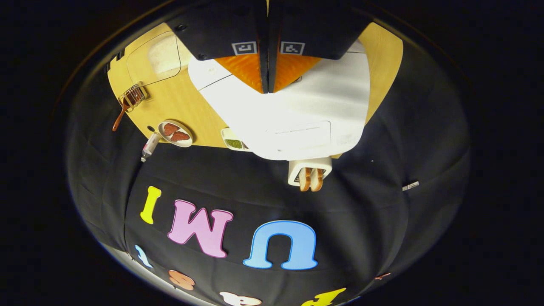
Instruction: Close the left gripper, press the button to open the rice cooker; take a wooden spoon from the chopstick holder with the right hand, scoop a spoonful of rice and pour it into the rice cooker, then put the wooden spoon back into the chopstick holder.
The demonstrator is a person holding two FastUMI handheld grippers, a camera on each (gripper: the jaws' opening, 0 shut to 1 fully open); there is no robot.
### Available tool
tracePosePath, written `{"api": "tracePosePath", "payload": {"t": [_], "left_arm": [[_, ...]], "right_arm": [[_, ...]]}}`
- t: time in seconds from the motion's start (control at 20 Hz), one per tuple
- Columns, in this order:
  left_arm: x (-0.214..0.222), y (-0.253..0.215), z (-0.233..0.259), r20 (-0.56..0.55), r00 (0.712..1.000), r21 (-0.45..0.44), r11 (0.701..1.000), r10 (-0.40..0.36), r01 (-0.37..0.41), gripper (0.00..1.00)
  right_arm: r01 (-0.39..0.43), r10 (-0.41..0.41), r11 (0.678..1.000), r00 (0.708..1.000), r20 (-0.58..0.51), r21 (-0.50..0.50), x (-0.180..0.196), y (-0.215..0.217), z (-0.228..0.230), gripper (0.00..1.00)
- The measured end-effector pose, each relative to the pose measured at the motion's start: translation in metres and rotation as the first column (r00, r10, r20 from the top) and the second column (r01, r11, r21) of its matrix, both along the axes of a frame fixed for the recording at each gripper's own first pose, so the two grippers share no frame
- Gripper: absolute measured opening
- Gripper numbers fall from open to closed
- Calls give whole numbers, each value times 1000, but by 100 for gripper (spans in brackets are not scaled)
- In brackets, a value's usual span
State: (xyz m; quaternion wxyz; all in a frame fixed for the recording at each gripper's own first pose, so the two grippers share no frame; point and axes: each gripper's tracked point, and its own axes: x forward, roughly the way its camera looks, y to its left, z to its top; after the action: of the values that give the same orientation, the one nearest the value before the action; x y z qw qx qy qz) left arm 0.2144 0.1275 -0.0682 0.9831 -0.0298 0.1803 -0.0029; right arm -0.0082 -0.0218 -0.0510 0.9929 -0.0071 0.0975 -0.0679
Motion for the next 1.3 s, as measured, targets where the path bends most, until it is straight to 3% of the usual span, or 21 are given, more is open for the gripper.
{"api": "tracePosePath", "payload": {"t": [0.15,0.3,0.6,0.8,1.05,1.3], "left_arm": [[-4,-1,1,6,1000,7,1000,15,-15,7],[-10,0,31,99,994,33,998,53,-57,7],[-32,-11,131,336,935,123,979,113,-162,6],[-70,-39,168,433,893,78,982,122,-172,6],[-106,-86,157,476,871,0,990,124,-141,7],[-115,-124,116,407,905,-32,992,125,-123,14]], "right_arm": [[-32,32,999,999,3,-3,7,1,3,98],[-60,60,998,998,7,-12,18,-2,9,98],[-118,118,993,993,25,1,64,-10,20,98],[-160,159,987,986,48,18,98,-9,25,98],[-202,200,979,978,54,35,129,-13,22,98],[-187,187,980,982,13,61,160,-43,8,98]]}}
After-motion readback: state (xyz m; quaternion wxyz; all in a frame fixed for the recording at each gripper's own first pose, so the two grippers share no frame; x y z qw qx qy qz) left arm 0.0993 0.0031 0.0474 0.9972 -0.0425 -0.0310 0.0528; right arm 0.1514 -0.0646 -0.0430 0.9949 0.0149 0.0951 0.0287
